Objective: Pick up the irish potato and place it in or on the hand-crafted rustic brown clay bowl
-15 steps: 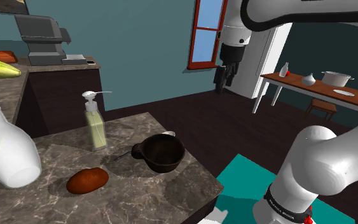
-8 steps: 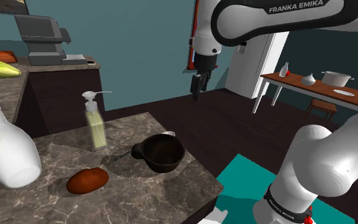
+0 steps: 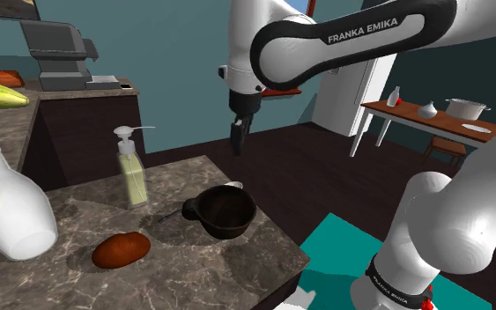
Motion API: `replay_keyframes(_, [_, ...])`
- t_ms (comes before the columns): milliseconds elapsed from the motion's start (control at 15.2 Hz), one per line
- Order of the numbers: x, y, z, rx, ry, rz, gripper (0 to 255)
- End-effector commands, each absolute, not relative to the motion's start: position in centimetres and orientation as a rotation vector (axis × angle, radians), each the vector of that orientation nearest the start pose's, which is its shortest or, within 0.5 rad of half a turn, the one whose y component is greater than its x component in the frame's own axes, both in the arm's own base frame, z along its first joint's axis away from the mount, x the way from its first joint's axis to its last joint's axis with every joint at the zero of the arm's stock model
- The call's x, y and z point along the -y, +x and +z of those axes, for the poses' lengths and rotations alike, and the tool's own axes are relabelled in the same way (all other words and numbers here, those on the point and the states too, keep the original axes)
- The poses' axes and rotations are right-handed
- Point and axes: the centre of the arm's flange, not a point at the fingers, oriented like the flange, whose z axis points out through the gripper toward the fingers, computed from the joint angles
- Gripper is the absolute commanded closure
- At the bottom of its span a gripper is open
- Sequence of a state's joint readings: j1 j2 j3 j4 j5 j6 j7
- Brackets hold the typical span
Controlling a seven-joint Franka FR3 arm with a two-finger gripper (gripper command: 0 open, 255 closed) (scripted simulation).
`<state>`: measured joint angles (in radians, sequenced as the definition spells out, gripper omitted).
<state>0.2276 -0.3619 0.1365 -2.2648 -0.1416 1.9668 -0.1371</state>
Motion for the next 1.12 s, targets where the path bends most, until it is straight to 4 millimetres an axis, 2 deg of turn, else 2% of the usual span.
replay_keyframes(0, [-18.0, 43.1, 49.9, 0.993, -3.168, -0.145, 0])
replay_keyframes(528, [-27.5, 44.7, 45.8, 1.381, -3.057, -0.193, 0])
replay_keyframes(1056, [-36.9, 44.1, 41.2, 1.758, -2.893, -0.239, 0])
